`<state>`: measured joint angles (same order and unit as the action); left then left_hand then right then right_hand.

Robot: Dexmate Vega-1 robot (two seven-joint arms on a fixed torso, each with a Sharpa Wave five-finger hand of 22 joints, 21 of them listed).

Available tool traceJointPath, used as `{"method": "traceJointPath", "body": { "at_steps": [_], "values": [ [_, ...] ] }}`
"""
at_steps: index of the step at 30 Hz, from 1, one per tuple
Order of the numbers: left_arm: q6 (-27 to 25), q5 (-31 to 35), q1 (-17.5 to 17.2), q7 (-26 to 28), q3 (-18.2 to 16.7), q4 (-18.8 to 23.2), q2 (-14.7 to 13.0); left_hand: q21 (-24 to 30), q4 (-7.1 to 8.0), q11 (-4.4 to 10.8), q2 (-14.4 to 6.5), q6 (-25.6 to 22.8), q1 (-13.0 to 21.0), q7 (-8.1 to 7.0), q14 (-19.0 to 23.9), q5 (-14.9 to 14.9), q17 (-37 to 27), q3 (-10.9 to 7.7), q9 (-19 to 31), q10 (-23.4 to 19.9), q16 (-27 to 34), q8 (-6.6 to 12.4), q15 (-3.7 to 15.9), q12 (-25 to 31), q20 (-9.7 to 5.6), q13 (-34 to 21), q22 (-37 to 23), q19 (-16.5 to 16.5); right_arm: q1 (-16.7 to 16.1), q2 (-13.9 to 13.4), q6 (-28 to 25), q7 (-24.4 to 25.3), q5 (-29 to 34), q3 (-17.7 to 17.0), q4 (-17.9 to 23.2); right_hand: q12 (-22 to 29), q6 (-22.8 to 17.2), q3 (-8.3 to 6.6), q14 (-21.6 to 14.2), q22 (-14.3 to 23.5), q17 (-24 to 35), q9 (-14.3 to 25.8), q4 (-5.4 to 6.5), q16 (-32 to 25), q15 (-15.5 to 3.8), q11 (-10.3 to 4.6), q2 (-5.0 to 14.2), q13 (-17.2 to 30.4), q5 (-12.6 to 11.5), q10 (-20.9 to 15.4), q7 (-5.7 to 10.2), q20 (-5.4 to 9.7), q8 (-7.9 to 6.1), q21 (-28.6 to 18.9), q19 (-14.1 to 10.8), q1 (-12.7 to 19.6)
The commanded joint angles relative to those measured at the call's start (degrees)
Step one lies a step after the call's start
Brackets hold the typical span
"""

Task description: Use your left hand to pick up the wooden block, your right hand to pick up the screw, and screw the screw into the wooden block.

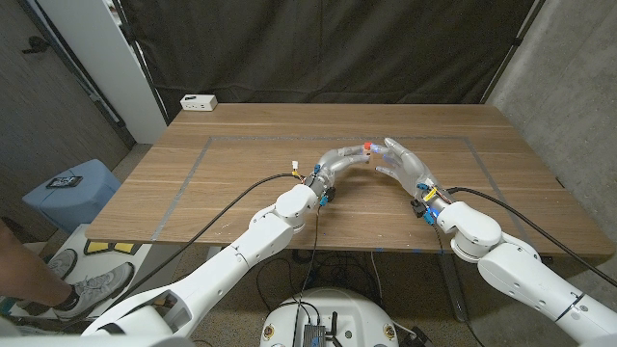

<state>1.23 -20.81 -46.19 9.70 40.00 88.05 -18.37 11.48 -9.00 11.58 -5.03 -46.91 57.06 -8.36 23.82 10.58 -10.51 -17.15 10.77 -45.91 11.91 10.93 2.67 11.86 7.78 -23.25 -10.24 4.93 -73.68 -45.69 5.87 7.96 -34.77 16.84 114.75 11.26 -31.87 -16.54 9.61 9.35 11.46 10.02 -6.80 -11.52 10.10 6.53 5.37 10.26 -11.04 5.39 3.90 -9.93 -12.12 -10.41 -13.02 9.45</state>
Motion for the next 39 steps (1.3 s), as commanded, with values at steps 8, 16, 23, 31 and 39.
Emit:
{"method": "traceJointPath", "body": {
  "at_steps": [8, 16, 23, 31, 39],
  "values": [
    [0.17, 0.06, 0.24, -0.22, 0.07, -0.24, -0.02, 0.19, 0.18, 0.11, -0.30, -0.43, 0.02, 0.07, 0.27, 0.20, -0.10, -0.34, 0.18, -0.73, 0.28, 0.37, 3.16, 0.39, 0.33, -0.18, -0.22, 0.21, -0.40, 0.40, 0.91, -0.04, -0.02, -0.09, 0.23, 0.38, -3.71, -0.66, -0.68, 0.11, -0.14, 0.07, -0.22, -0.41, -0.14, -0.49, 0.22, 0.07, -0.40, -1.53, -0.57, 0.21, -0.90, -0.38, -0.98, 0.71],
    [0.41, 0.03, -0.05, -0.35, 0.01, 0.22, -0.27, 0.19, 0.18, 0.13, -0.25, -0.41, 0.00, -0.03, 0.22, 0.18, -0.09, -0.33, 0.18, -0.72, 0.26, 0.36, 3.10, 0.38, 0.38, -0.17, -0.22, 0.20, -1.10, 0.44, 0.96, 0.82, 0.16, -0.48, 0.94, 0.31, -4.70, -0.76, -0.85, 0.11, -0.18, 0.07, -0.29, -0.40, -0.28, -0.64, 0.28, 0.07, -0.41, -1.68, -0.64, 0.22, -0.93, -0.38, -1.19, 0.85],
    [0.41, 0.11, -0.69, -0.15, -0.20, 1.32, -0.90, 0.22, 0.13, 0.11, -0.24, -0.46, 0.08, -0.11, 0.22, 0.18, -0.09, -0.35, 0.18, -0.71, 0.26, 0.39, 3.09, 0.38, 0.30, -0.17, -0.22, 0.29, -1.86, 0.45, 1.14, 1.67, 0.61, -0.94, 1.51, 0.31, -4.66, -0.78, -0.95, 0.11, -0.20, 0.07, -0.33, -0.40, -0.28, -0.57, 0.29, 0.07, -0.40, -1.88, -0.58, 0.21, -0.71, -0.38, -1.30, 0.92],
    [0.21, 0.00, -1.58, 0.12, -0.66, 2.78, -1.85, 0.20, 0.17, 0.07, -0.31, -0.42, 0.08, 0.02, 0.16, 0.17, -0.12, -0.34, 0.18, -0.62, 0.27, 0.37, 3.05, 0.34, 0.37, -0.17, -0.22, 0.22, -2.06, 0.66, 1.27, 2.12, 1.26, -0.95, 1.66, 0.23, -3.67, -0.78, -1.02, 0.11, -0.20, 0.07, -0.34, -0.38, -0.24, -0.50, 0.29, 0.07, -0.37, -1.96, -0.40, 0.26, 0.01, -0.31, -1.30, 0.94],
    [0.38, -0.03, -2.17, 0.13, -1.15, 3.74, -2.79, 0.19, 0.19, 0.03, -0.35, -0.43, 0.08, 0.06, 0.15, 0.17, -0.14, -0.32, 0.18, -0.65, 0.30, 0.38, 3.08, 0.37, 0.44, -0.19, -0.22, 0.20, -2.22, 0.94, 1.19, 2.81, 1.89, -0.96, 1.91, 0.17, -2.90, -0.71, -1.03, 0.11, -0.17, 0.06, -0.31, -0.36, -0.21, -0.50, 0.22, 0.07, -0.34, -2.04, -0.20, 0.21, 0.53, -0.27, -1.31, 0.86]
  ]
}}
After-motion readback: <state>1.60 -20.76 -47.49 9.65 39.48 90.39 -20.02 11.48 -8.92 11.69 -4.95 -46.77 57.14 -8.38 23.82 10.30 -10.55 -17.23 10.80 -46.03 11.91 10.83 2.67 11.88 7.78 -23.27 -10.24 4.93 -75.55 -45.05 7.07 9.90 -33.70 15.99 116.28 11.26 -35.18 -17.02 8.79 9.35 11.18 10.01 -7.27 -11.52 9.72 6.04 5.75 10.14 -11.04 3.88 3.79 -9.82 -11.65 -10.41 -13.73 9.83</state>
